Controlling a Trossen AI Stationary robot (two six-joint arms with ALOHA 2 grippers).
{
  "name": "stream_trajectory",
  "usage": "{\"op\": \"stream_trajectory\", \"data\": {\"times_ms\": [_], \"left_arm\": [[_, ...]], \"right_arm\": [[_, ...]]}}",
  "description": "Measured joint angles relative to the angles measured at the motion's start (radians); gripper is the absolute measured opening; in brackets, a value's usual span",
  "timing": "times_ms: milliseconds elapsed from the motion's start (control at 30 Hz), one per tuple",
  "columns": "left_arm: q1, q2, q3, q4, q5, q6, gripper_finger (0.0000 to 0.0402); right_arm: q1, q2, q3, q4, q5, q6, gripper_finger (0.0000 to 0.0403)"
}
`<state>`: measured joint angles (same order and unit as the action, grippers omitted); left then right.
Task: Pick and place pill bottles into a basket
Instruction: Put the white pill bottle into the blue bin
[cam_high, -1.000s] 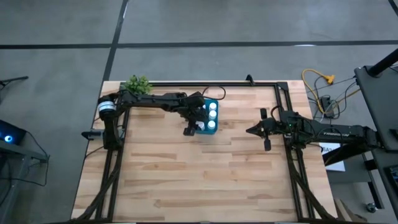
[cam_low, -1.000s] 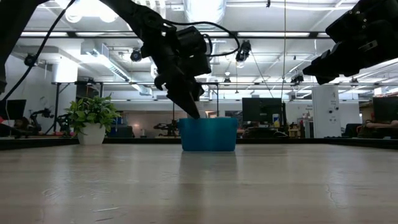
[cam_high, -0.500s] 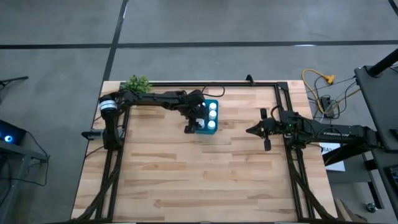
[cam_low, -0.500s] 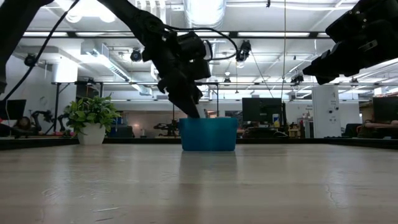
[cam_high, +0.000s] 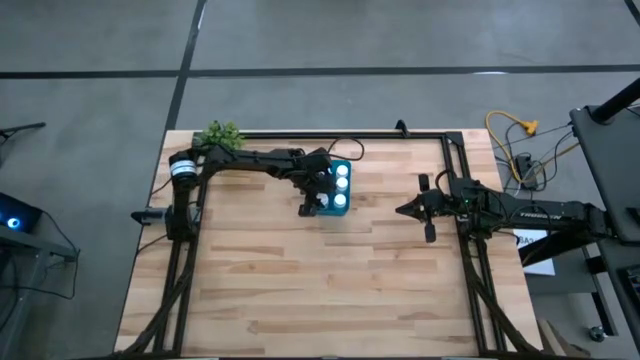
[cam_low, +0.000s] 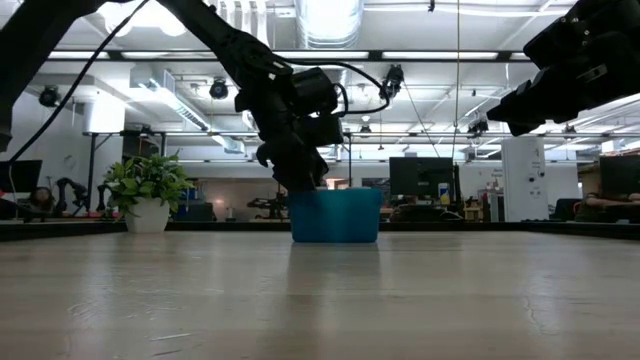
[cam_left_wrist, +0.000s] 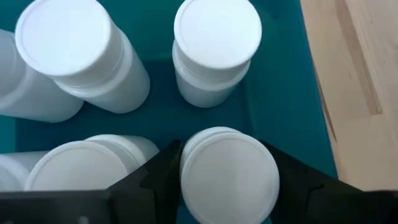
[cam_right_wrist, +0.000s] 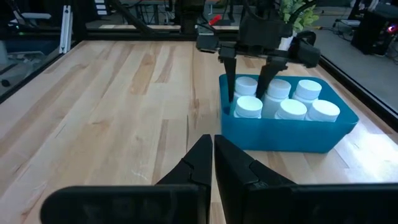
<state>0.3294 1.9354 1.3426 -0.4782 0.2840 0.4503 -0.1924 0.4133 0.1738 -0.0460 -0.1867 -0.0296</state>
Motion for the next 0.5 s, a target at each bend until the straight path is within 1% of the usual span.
{"op": "stream_trajectory", "data": {"times_ms": [67, 200, 267, 333, 500], "left_arm": [[0.0, 0.0, 0.0, 0.0, 0.0, -0.008, 0.0166], [0.0, 0.0, 0.002, 0.001, 0.0, -0.052, 0.0217], [0.0, 0.0, 0.002, 0.003, 0.0, -0.059, 0.0235], [0.0, 0.0, 0.002, 0.004, 0.0, -0.076, 0.0243], [-0.007, -0.004, 0.004, 0.001, 0.0, -0.079, 0.0248]], "right_arm": [[0.0, 0.0, 0.0, 0.0, 0.0, 0.0, 0.0008], [0.0, 0.0, 0.0, 0.0, 0.0, 0.0, 0.0008], [0.0, 0.0, 0.0, 0.0, 0.0, 0.0, 0.0008], [0.0, 0.0, 0.0, 0.0, 0.0, 0.0, 0.0008], [0.0, 0.0, 0.0, -0.001, 0.0, 0.0, 0.0008]]}}
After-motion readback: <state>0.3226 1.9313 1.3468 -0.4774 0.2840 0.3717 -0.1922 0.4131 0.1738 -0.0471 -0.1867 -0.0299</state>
